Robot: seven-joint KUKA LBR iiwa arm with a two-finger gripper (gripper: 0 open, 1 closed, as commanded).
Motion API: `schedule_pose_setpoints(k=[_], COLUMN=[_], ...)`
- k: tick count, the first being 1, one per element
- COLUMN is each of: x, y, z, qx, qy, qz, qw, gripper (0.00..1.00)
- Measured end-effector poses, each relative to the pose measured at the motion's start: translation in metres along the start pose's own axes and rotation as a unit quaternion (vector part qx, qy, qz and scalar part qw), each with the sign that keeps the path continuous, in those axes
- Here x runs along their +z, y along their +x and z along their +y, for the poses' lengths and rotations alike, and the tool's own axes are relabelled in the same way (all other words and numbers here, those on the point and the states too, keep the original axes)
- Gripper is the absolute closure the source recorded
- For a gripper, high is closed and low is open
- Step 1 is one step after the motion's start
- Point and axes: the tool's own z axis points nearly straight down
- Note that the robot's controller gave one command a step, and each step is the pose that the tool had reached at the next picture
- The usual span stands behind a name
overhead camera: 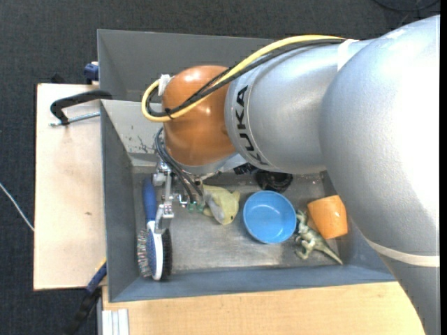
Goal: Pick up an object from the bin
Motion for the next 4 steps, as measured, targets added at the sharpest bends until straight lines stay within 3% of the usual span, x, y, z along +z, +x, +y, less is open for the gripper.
schedule_pose_setpoints(k=[1, 2, 3, 4], x=[0.015, 0.022, 0.062, 0.021], y=[-0.016, -0.01, -0.021, -0.032], z=[0.0, -0.002, -0.083, -0.158], qx=[-0.06, -0.066, -0.2, -0.252], qy=[-0.004, 0.001, -0.001, 0.003], qz=[-0.0206, -0.0073, -0.0048, -0.0054], qw=[0.998, 0.9978, 0.9798, 0.9678], gripper=[0.0, 0.0, 0.0, 0.0])
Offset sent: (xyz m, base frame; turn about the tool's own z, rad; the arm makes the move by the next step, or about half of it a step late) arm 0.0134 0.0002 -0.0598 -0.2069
